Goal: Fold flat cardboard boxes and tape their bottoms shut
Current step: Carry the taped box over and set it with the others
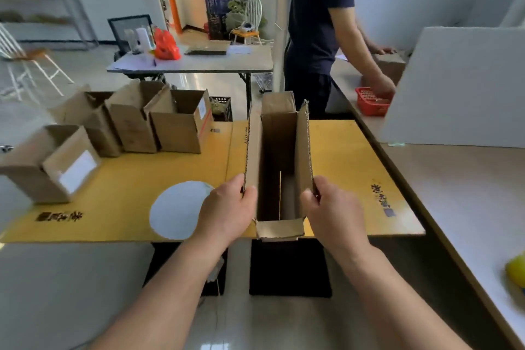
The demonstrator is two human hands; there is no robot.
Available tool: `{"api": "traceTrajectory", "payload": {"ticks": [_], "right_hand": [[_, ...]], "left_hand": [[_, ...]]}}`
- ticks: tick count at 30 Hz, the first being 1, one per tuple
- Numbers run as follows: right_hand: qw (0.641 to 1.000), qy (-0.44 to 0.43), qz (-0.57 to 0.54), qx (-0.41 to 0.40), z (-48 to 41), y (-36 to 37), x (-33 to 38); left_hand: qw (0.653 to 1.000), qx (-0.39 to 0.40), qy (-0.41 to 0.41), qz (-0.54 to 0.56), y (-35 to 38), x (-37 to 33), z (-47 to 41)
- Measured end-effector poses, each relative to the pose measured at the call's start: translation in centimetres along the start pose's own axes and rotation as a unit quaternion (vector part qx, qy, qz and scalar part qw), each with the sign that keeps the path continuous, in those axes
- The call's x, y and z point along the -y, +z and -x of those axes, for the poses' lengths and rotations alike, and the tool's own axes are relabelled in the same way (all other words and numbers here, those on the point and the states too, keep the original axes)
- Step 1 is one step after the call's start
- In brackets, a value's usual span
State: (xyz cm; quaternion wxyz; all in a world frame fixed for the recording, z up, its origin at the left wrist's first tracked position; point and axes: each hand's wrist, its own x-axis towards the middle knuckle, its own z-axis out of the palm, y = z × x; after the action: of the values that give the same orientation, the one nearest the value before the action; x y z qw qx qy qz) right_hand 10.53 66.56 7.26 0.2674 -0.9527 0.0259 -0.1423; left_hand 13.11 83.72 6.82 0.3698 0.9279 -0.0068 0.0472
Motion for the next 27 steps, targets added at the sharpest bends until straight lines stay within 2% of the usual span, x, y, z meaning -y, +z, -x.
{"api": "traceTrajectory", "payload": {"ticks": [9, 14, 19, 27], "right_hand": [[0.995, -0.026, -0.041, 0.082, -3.3, 9.5, 11.2], [0.989, -0.058, -0.077, 0.116, -5.1, 13.6, 14.6], [0.976, -0.098, -0.107, 0.162, -8.0, 17.7, 17.4], [0.951, -0.115, -0.137, 0.251, -12.6, 22.7, 21.4]], "left_hand": [[0.996, -0.053, -0.067, -0.026, -8.7, 10.8, -3.1], [0.991, -0.073, -0.108, -0.032, -11.3, 15.0, -3.9], [0.981, -0.092, -0.148, -0.089, -13.5, 18.7, -6.3], [0.971, -0.102, -0.167, -0.135, -16.8, 22.8, -11.3]]}}
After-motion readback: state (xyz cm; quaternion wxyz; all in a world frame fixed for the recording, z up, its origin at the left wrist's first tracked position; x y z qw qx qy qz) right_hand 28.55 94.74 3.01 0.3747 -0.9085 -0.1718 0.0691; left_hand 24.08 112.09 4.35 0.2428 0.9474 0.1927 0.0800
